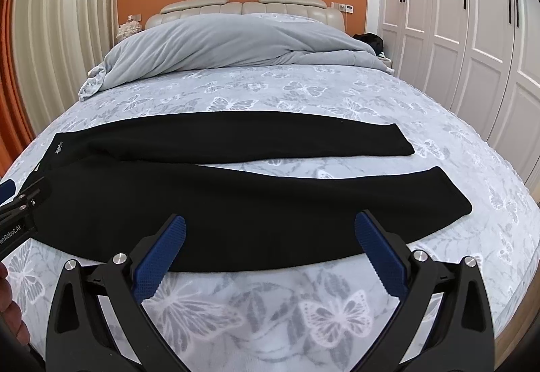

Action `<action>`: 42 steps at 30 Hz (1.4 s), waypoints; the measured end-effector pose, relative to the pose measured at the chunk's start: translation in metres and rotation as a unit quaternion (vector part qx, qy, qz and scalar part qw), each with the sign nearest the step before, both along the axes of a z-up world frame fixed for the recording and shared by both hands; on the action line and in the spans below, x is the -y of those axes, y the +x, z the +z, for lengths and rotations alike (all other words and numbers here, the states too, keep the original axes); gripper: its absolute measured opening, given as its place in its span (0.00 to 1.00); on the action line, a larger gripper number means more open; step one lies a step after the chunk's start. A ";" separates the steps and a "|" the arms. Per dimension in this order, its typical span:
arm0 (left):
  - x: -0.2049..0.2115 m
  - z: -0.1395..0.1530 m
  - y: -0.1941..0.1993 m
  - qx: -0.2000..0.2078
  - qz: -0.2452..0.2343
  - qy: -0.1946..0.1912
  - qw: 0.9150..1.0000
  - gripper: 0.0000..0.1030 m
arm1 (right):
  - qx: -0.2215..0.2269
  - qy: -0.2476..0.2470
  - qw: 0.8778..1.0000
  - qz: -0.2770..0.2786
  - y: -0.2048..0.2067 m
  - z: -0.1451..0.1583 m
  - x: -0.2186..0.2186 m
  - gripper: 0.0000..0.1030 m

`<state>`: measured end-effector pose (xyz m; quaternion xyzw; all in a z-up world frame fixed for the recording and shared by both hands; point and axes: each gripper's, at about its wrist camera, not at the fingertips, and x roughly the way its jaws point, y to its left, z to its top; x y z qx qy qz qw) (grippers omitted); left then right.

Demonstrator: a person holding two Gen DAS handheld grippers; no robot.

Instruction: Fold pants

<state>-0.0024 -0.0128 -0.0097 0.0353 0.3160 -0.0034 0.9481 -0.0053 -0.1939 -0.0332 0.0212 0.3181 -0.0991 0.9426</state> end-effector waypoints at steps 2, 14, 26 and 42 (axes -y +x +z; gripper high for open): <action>0.000 0.000 0.000 0.001 0.001 0.000 1.000 0.79 | 0.000 -0.001 1.000 0.000 0.000 0.000 0.000 0.95; 0.000 -0.001 0.000 -0.001 0.000 0.000 1.000 0.79 | 0.000 0.000 1.000 0.000 0.000 0.002 0.000 0.95; 0.000 -0.001 0.000 0.000 0.001 0.001 1.000 0.79 | 0.001 -0.002 1.000 0.000 -0.001 0.003 -0.003 0.95; 0.002 -0.002 0.000 -0.001 0.001 0.003 1.000 0.80 | 0.000 0.001 1.000 0.000 0.001 0.003 -0.002 0.95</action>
